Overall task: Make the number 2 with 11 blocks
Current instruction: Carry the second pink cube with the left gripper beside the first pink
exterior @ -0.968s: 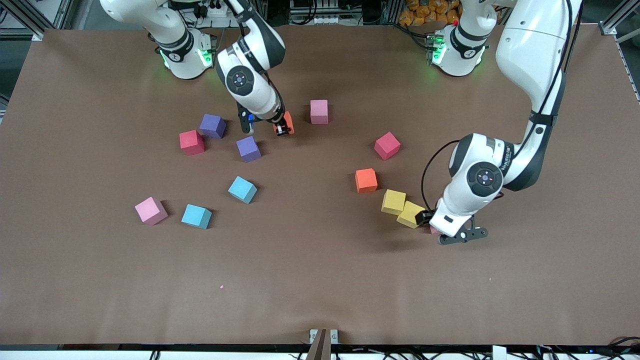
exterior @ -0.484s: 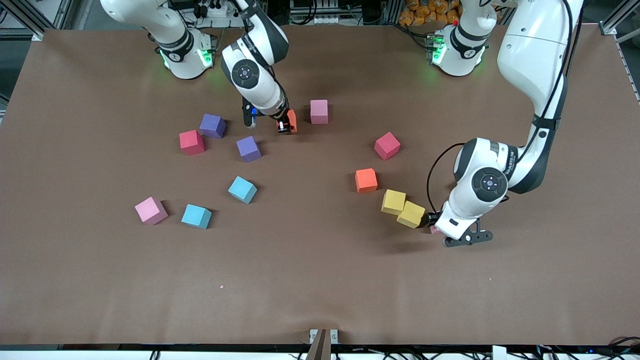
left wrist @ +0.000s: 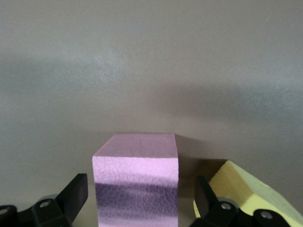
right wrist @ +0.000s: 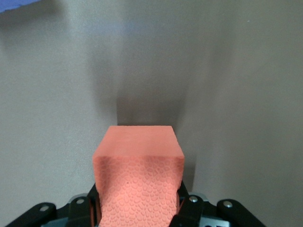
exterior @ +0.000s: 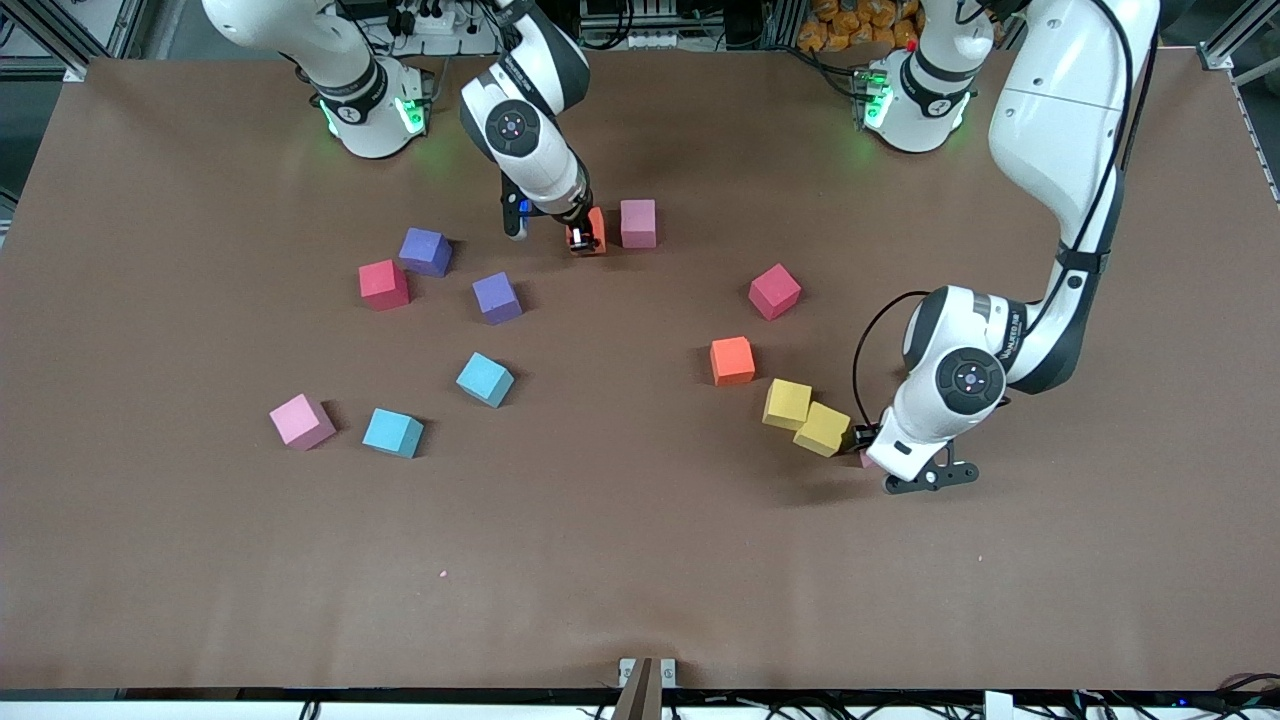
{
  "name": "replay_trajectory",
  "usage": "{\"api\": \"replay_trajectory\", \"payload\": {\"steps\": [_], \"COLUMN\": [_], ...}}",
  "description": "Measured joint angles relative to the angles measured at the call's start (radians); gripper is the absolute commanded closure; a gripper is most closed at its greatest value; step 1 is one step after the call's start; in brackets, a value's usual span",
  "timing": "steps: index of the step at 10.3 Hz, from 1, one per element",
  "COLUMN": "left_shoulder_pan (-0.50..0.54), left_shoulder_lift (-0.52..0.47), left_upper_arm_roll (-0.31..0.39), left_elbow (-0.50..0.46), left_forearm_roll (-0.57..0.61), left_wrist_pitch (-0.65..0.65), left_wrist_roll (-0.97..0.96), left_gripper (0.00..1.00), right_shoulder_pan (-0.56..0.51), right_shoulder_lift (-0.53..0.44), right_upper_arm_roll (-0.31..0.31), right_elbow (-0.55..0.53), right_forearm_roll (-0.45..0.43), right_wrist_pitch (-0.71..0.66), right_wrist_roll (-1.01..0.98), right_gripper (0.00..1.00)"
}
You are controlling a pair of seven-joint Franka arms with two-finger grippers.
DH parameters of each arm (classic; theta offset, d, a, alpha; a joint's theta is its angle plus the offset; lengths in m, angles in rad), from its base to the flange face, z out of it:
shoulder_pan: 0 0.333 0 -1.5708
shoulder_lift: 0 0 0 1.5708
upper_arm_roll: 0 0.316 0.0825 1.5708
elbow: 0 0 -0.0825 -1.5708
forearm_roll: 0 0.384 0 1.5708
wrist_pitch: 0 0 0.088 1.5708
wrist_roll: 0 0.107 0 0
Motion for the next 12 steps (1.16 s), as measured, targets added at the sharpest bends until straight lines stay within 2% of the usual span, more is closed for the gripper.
{"api": "replay_trajectory", "payload": {"steps": [1, 2, 4, 6, 8, 10, 12], "left_shoulder_pan": [0.0, 0.0, 0.0, -0.001, -0.019, -0.045, -0.058], "left_shoulder_lift": [0.008, 0.011, 0.009, -0.023, -0.113, -0.201, -0.232], "left_upper_arm_roll": [0.0, 0.0, 0.0, -0.001, -0.014, -0.074, -0.154], "left_elbow": [0.0, 0.0, 0.003, 0.016, 0.028, 0.025, 0.006], "left_forearm_roll": [0.0, 0.0, 0.0, 0.0, 0.0, -0.039, -0.089], "left_wrist_pitch": [0.0, 0.0, 0.0, -0.058, -0.192, -0.308, -0.34], "left_wrist_roll": [0.015, 0.022, 0.023, 0.023, 0.023, -0.01, -0.159], "left_gripper": [0.44, 0.58, 0.8, 0.81, 0.8, 0.8, 0.78], "right_shoulder_pan": [0.0, 0.004, 0.024, 0.047, 0.058, 0.06, 0.064], "right_shoulder_lift": [0.007, 0.015, 0.028, 0.046, 0.055, 0.056, 0.056], "right_upper_arm_roll": [0.0, 0.0, 0.0, 0.0, 0.0, 0.0, 0.0], "right_elbow": [0.0, 0.0, 0.0, 0.0, 0.001, 0.001, 0.001], "right_forearm_roll": [0.01, 0.026, 0.046, 0.063, 0.065, 0.065, 0.068], "right_wrist_pitch": [0.011, 0.021, 0.041, 0.065, 0.075, 0.079, 0.083], "right_wrist_roll": [0.0, 0.0, 0.0, 0.0, 0.0, 0.0, 0.0], "right_gripper": [0.75, 0.75, 0.75, 0.75, 0.75, 0.75, 0.75]}}
